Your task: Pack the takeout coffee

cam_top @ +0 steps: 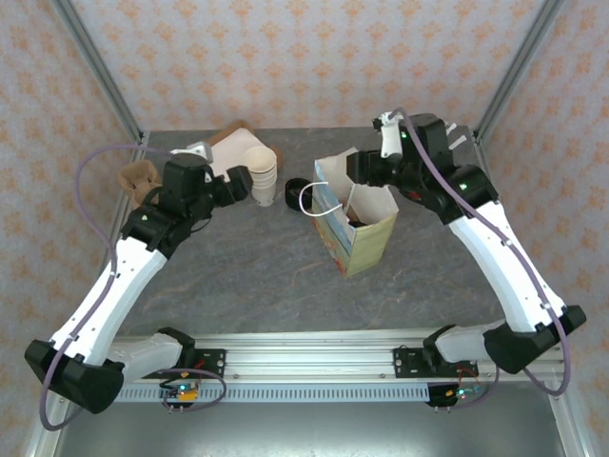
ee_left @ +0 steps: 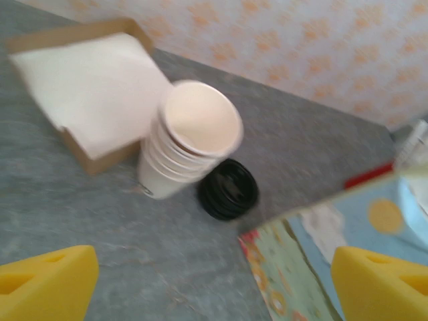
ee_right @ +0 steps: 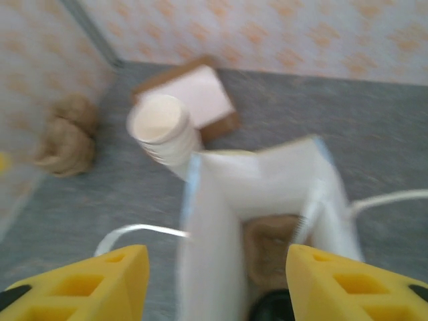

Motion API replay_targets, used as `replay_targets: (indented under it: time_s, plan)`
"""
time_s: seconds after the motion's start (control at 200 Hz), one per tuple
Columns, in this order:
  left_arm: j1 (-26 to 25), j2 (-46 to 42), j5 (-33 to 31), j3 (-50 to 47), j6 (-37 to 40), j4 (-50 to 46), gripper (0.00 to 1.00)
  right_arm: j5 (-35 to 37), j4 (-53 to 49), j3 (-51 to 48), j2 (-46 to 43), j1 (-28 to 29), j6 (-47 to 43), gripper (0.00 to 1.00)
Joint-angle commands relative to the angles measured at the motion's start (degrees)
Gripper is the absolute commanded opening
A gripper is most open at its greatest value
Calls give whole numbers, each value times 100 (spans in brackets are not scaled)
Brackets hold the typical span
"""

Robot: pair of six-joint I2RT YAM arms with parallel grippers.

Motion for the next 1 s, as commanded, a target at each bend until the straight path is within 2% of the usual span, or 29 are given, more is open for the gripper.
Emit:
replay_targets:
  time_s: [0.0, 0.14, 0.365, 0.661, 0.996]
  plan:
    - [511, 310, 10, 11, 18, 47, 89, -1157, 736, -112, -76, 159, 164, 61]
    - [1224, 949, 444, 220, -204, 212, 86, -1139, 847, -79, 54, 479, -31, 72]
    - [1805, 2748, 640, 1252, -275, 17, 76, -885, 1071, -490, -194, 512, -159, 75]
    - [1903, 5294, 461, 3438, -245, -643, 64, -545, 987, -574, -153, 511, -360, 76]
    - [1817, 7157, 194, 5556, 126, -1567, 61, -202, 930, -675, -29, 511, -456, 77]
